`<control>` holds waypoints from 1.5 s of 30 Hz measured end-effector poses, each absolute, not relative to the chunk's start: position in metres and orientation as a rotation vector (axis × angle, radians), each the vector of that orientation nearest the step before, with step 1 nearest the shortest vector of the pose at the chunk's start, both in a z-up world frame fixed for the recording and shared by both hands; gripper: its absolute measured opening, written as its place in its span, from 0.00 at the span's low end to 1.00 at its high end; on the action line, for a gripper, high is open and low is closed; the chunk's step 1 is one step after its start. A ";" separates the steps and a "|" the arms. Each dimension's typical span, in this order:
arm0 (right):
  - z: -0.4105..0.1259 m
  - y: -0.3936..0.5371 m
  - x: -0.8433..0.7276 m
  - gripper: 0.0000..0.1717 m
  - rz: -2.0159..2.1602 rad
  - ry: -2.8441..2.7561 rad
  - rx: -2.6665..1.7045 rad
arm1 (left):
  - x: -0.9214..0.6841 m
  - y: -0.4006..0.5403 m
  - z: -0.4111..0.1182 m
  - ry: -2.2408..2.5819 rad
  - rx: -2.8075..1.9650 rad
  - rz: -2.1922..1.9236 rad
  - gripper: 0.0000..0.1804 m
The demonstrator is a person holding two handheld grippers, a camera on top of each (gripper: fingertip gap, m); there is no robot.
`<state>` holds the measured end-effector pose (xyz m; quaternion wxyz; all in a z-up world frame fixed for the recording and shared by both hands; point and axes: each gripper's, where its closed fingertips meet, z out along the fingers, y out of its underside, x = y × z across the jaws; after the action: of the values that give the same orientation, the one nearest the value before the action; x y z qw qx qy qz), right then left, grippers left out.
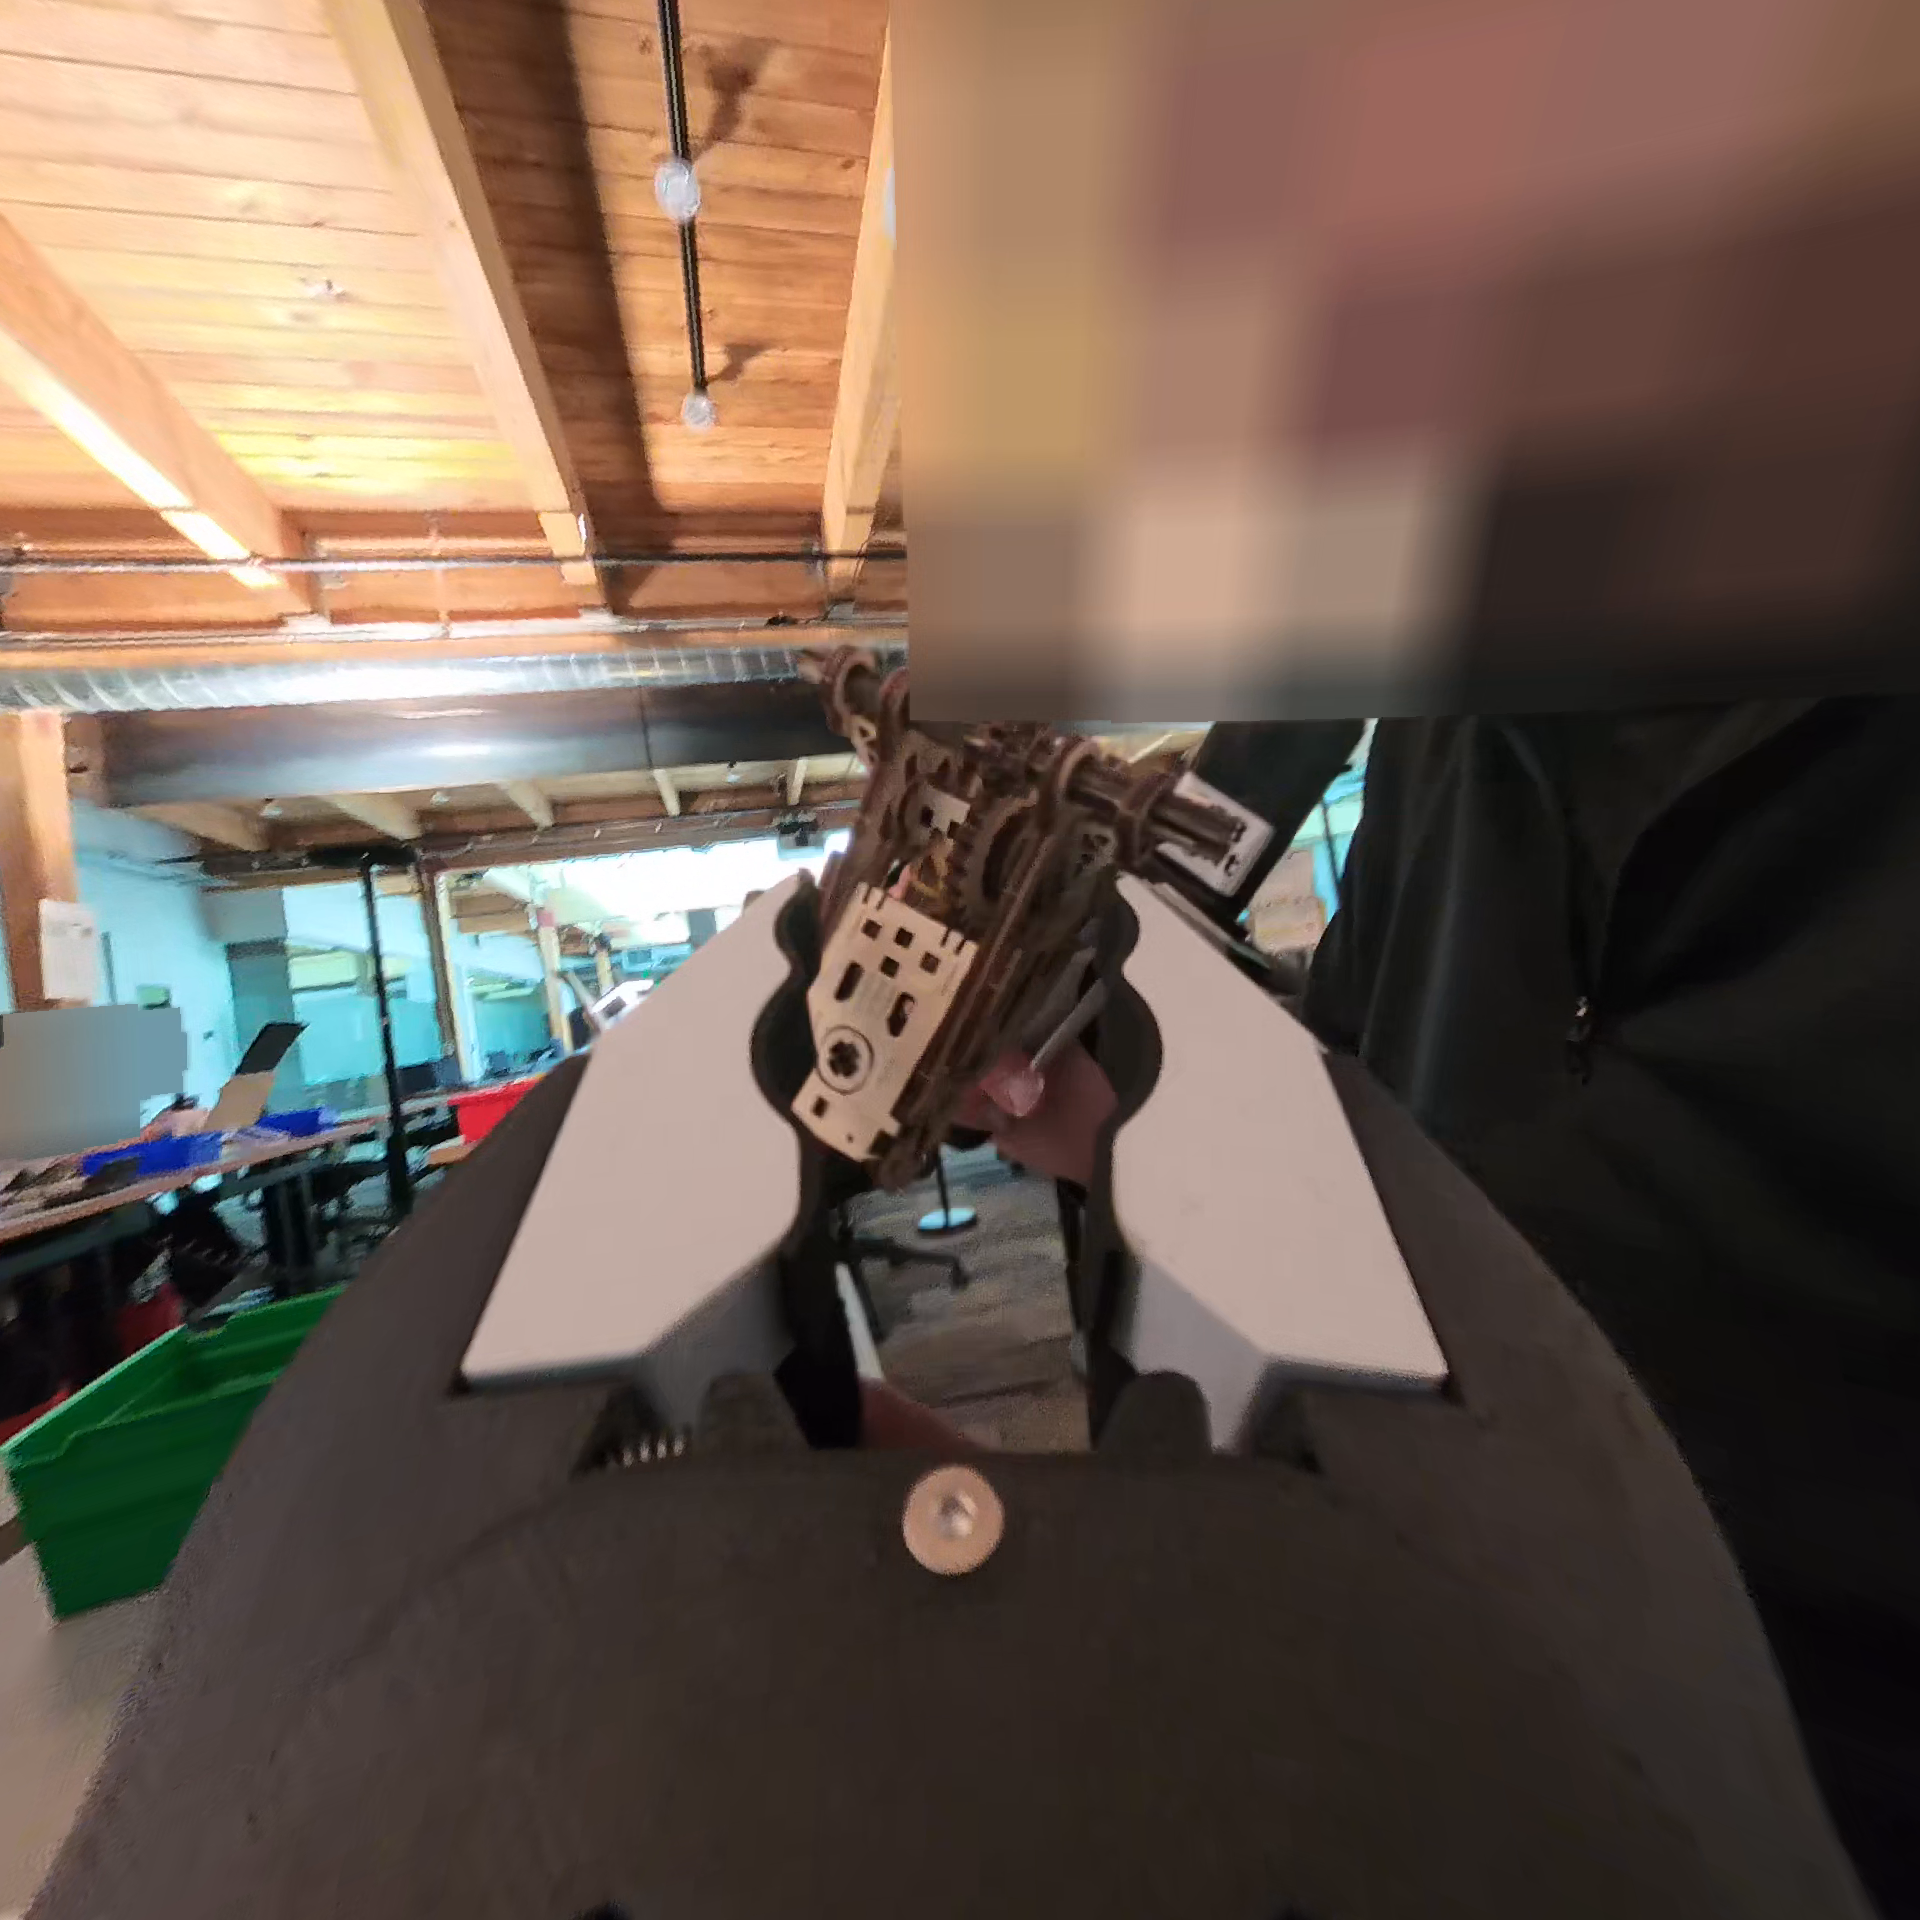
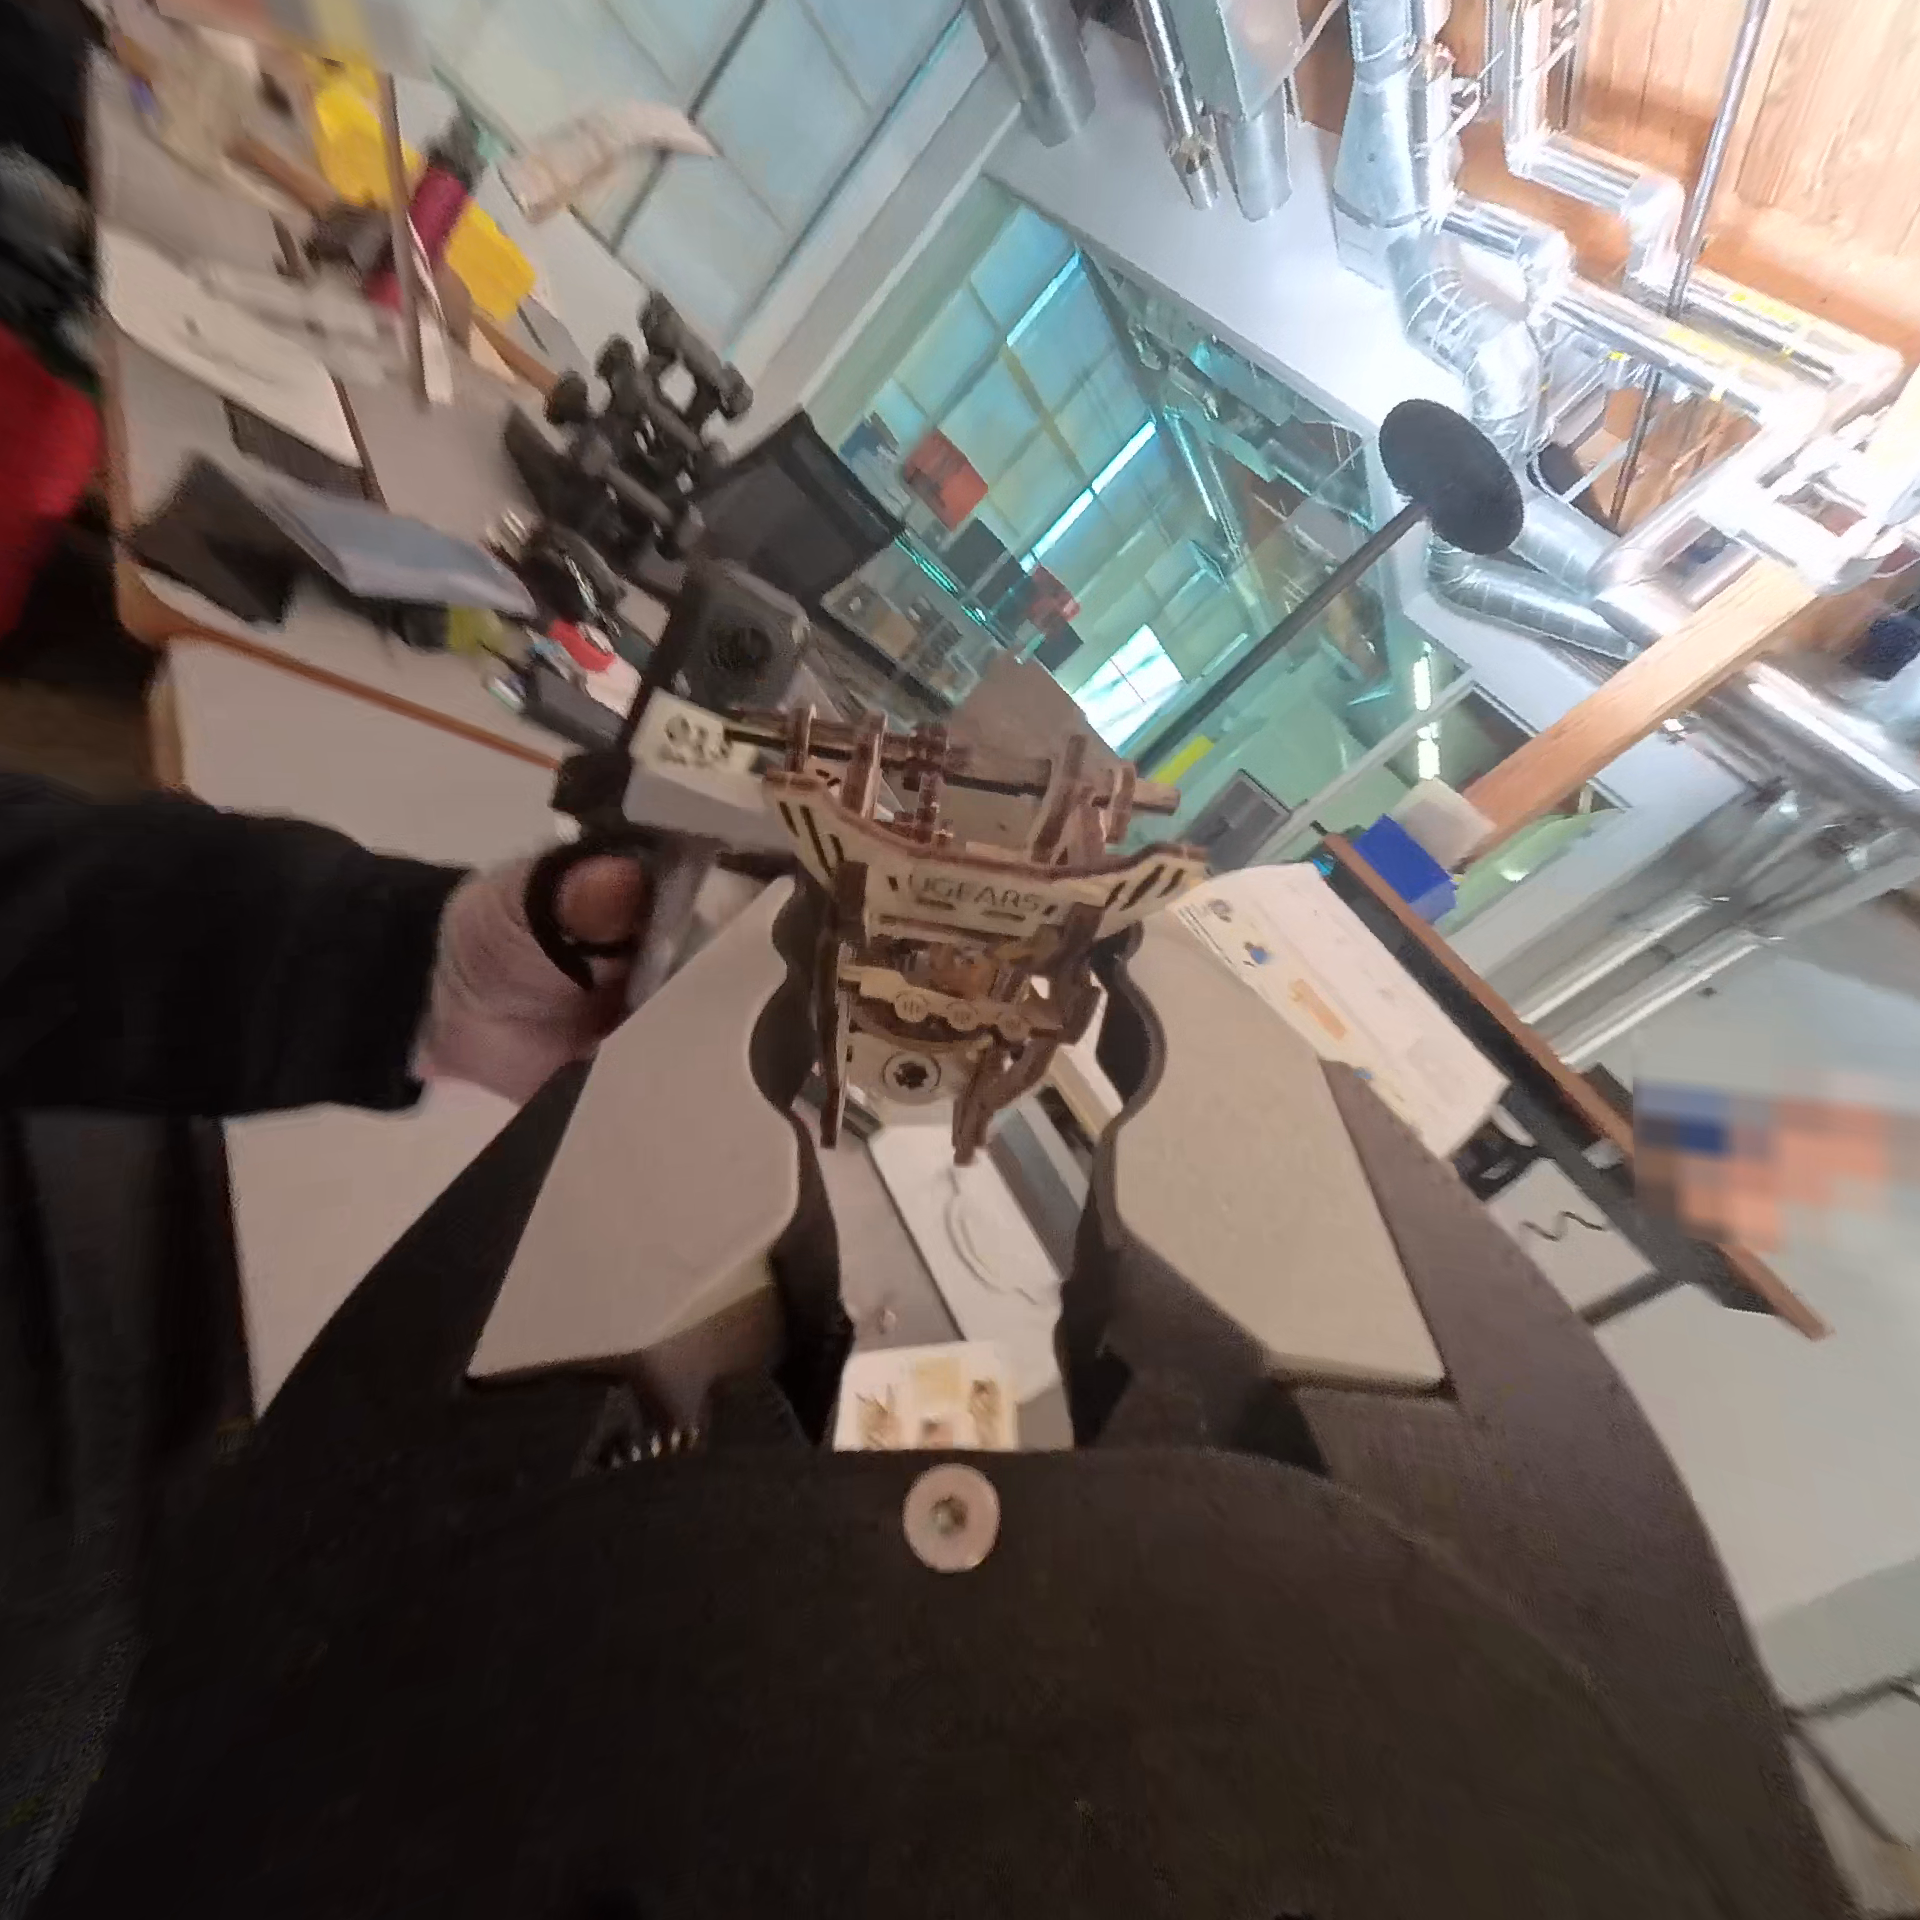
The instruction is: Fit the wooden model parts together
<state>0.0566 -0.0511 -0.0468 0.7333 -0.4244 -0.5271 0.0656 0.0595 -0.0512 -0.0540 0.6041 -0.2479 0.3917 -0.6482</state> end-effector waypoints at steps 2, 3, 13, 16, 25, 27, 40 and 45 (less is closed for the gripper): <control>-0.052 -0.045 0.060 0.30 0.090 -1.177 -0.926 | 0.061 -0.045 -0.061 0.910 -0.633 -1.449 0.27; -0.054 -0.043 0.061 0.30 0.055 -1.189 -0.919 | 0.062 -0.040 -0.065 0.906 -0.671 -1.431 0.31; -0.064 -0.033 0.071 0.29 -0.230 -1.242 -0.765 | 0.042 -0.021 -0.084 0.910 -0.868 -1.253 0.32; -0.066 -0.031 0.073 0.29 -0.288 -1.244 -0.742 | 0.037 -0.021 -0.085 0.926 -0.886 -1.275 0.42; -0.071 -0.026 0.076 0.30 -0.385 -1.248 -0.692 | 0.047 -0.017 -0.078 0.927 -0.979 -1.275 0.39; -0.075 -0.026 0.074 0.29 -0.386 -1.261 -0.688 | 0.060 -0.020 -0.077 0.965 -1.012 -1.255 0.38; -0.083 -0.022 0.086 0.30 0.223 -1.269 -0.980 | 0.096 -0.019 -0.078 1.125 -1.029 -0.837 0.50; -0.100 -0.017 0.089 0.30 0.353 -1.334 -1.102 | 0.099 -0.017 -0.068 1.234 -0.998 -0.488 0.54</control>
<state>0.0891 -0.0166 -0.1000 0.6348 -0.4820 -0.5838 0.1544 0.0985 -0.0166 -0.0682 0.6746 -0.4437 0.5486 -0.2170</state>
